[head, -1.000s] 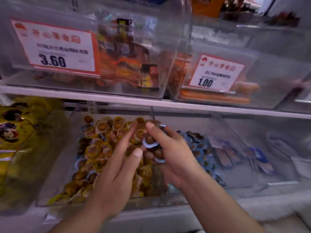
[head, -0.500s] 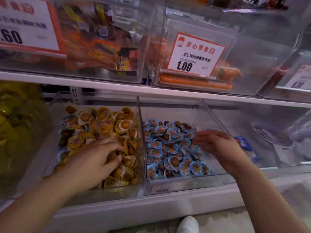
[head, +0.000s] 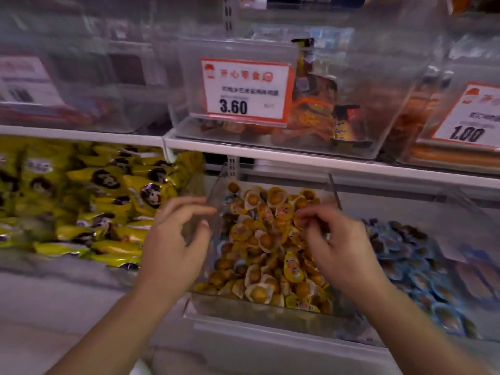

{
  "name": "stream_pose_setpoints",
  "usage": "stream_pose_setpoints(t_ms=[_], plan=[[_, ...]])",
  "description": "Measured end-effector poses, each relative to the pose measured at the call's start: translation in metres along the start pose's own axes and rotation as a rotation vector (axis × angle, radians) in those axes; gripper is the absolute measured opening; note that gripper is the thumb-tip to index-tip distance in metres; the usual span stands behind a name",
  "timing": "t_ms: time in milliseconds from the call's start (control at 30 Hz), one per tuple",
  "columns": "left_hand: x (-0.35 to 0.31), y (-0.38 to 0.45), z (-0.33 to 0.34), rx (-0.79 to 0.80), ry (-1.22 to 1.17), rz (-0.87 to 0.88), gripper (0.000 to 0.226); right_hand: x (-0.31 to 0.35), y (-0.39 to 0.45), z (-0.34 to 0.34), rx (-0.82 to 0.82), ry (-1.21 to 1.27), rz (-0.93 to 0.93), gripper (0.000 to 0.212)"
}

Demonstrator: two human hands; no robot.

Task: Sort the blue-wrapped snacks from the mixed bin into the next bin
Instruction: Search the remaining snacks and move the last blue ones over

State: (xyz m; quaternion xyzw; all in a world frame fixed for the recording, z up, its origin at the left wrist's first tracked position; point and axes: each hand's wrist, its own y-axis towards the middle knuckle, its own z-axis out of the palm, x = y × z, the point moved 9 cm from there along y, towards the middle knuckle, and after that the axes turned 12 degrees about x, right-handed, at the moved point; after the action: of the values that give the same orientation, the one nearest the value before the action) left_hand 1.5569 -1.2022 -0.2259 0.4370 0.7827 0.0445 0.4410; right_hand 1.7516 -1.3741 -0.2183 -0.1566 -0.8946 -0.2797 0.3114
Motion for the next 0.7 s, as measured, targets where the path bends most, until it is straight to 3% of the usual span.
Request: stream_pose_setpoints(t_ms=[200,333,433,533,700], plan=[[0.045,-0.021,-0.013,0.044,-0.413,-0.244,0.041,0.016,0.021,0.128,0.513,-0.248,-0.061,0.052],[0.058,-0.033,0.000,0.163,-0.560,-0.313,0.040,-0.001,0.059,0.181,0.639,-0.390,-0.006,0.067],[0.060,-0.031,0.000,0.172,-0.554,-0.311,0.038,-0.030,0.083,0.209,0.793,-0.703,0.097,0.097],[0.060,-0.028,-0.001,0.186,-0.517,-0.298,0.038,-0.046,0.094,0.217,0.866,-0.786,0.189,0.116],[0.057,-0.036,-0.002,0.251,-0.492,-0.262,0.035,-0.039,0.102,0.218,0.860,-0.852,0.278,0.109]])
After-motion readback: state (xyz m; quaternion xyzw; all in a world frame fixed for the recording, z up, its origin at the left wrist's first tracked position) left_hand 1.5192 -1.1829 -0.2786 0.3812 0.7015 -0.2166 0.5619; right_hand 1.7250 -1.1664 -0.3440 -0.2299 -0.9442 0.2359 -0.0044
